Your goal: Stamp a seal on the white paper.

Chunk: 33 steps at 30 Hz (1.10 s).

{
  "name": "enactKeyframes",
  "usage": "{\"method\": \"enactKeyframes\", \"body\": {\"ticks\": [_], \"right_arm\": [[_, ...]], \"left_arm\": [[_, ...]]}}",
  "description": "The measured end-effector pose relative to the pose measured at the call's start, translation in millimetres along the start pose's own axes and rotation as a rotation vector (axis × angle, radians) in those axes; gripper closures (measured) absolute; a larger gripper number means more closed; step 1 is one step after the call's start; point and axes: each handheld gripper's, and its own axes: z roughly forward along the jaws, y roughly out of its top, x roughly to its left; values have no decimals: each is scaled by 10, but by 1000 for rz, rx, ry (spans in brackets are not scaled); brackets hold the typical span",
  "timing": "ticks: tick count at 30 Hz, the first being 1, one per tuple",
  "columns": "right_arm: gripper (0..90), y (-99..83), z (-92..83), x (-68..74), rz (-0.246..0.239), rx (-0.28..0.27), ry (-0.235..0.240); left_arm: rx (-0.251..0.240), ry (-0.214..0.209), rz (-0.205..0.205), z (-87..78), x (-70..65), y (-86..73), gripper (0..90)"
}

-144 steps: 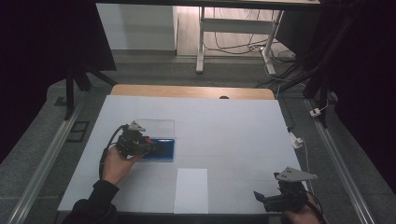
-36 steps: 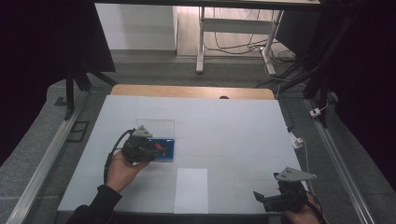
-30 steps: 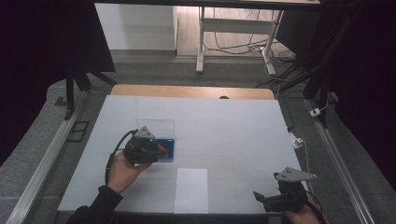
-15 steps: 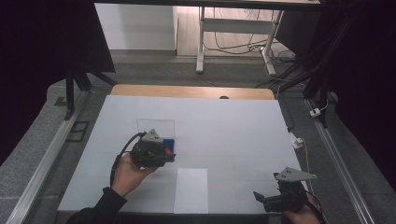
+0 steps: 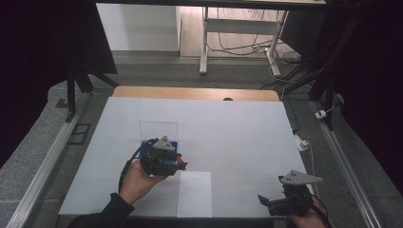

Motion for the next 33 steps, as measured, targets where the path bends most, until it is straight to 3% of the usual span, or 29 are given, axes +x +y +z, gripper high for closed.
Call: {"method": "enactKeyframes", "body": {"ticks": [20, 25, 33], "right_arm": [[3, 1, 1, 5, -6, 1, 1], [3, 0, -1, 5, -7, 1, 2], [3, -1, -2, 4, -9, 0, 5]], "left_arm": [[69, -59, 78, 310, -319, -13, 583], [98, -63, 115, 430, -427, -54, 583], [139, -45, 132, 566, -458, -123, 583]]}}
